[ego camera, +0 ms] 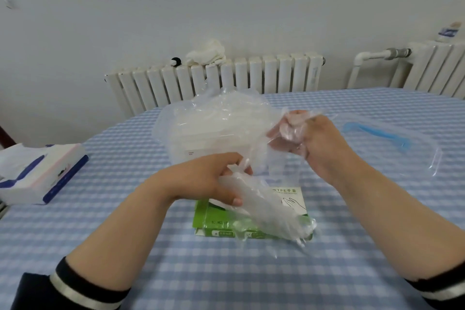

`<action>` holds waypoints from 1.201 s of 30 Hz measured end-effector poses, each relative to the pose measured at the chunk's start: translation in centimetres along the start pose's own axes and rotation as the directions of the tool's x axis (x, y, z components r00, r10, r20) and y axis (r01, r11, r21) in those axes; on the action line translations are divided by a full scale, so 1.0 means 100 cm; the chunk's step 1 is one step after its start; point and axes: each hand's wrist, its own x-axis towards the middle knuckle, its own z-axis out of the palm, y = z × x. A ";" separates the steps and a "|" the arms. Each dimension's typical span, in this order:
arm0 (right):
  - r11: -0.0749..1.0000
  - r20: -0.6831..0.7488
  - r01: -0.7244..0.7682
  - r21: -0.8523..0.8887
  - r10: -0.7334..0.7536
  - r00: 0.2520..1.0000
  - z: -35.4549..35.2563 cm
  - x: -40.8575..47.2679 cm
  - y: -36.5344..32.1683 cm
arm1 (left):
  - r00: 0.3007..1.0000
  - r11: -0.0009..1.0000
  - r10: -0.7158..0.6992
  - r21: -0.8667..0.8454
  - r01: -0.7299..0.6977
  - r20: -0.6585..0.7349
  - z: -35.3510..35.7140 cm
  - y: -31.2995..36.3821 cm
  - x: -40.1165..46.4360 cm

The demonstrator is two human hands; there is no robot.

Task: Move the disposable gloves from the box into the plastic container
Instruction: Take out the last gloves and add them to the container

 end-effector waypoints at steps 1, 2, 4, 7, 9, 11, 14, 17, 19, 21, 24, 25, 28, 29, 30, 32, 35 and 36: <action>0.998 0.012 -0.024 0.057 0.024 1.000 -0.002 -0.002 -0.003 | 1.000 0.999 -0.002 0.042 0.001 0.010 -0.001 0.000 -0.001; 0.995 0.038 -0.033 0.094 0.030 0.999 -0.003 -0.006 -0.007 | 1.000 0.998 -0.001 0.057 0.000 0.020 -0.002 0.002 -0.004; 0.992 0.083 -0.032 0.125 0.021 0.996 -0.006 -0.012 -0.010 | 0.999 1.000 0.031 0.000 -0.031 -0.012 -0.008 0.003 -0.006; 0.991 0.124 -0.049 0.126 0.033 0.992 -0.005 -0.015 -0.010 | 0.977 0.967 0.095 -0.217 -0.136 -0.191 -0.014 0.016 -0.003; 0.993 0.194 -0.030 0.117 0.007 0.981 -0.003 -0.015 -0.007 | 0.937 0.919 0.083 -0.337 -0.204 -0.340 -0.015 0.023 0.002; 0.992 0.234 -0.019 0.123 -0.011 0.972 -0.001 -0.016 -0.004 | 0.920 0.906 0.064 -0.363 -0.216 -0.388 -0.015 0.035 0.002; 0.988 0.261 -0.047 0.147 0.008 0.965 -0.001 -0.017 -0.002 | 0.897 0.953 0.040 -0.253 -0.167 -0.439 -0.022 0.046 0.005; 0.987 0.290 -0.072 0.145 0.027 0.957 -0.001 -0.018 -0.001 | 0.893 0.968 0.054 -0.197 -0.157 -0.446 -0.027 0.056 0.016; 0.975 0.285 -0.142 0.170 0.089 0.954 0.000 -0.017 -0.002 | 0.871 0.970 0.067 -0.172 -0.170 -0.487 -0.033 0.060 0.024; 0.926 0.297 -0.268 0.268 0.185 0.937 0.000 -0.014 -0.002 | 0.859 0.975 0.058 -0.155 -0.158 -0.509 -0.046 0.064 0.034; 0.832 0.275 -0.389 0.395 0.297 0.914 -0.003 -0.007 0.002 | 0.818 0.988 -0.019 -0.137 -0.074 -0.575 -0.075 0.057 0.050; 0.812 0.260 -0.404 0.422 0.318 0.912 -0.005 -0.005 0.004 | 0.796 0.990 -0.048 -0.135 -0.042 -0.603 -0.084 0.052 0.056; 0.787 0.218 -0.402 0.467 0.338 0.915 -0.011 0.000 0.009 | 0.728 0.991 -0.130 -0.079 0.103 -0.673 -0.106 0.033 0.074; 0.782 0.208 -0.398 0.479 0.340 0.917 -0.012 0.001 0.010 | 0.709 0.984 -0.143 -0.024 0.174 -0.690 -0.110 0.025 0.077; 0.780 0.200 -0.393 0.487 0.339 0.919 -0.013 0.002 0.010 | 0.698 0.966 -0.160 0.036 0.258 -0.698 -0.112 0.018 0.080; 0.782 0.196 -0.386 0.490 0.332 0.923 -0.014 0.004 0.010 | 0.692 0.912 -0.182 0.143 0.384 -0.699 -0.110 0.006 0.080; 0.792 0.210 -0.386 0.474 0.324 0.922 -0.013 0.006 0.013 | 0.692 0.826 -0.110 0.322 0.463 -0.713 -0.102 -0.008 0.078; 0.795 0.213 -0.387 0.467 0.323 0.922 -0.013 0.006 0.013 | 0.684 0.779 -0.067 0.390 0.490 -0.727 -0.101 -0.012 0.077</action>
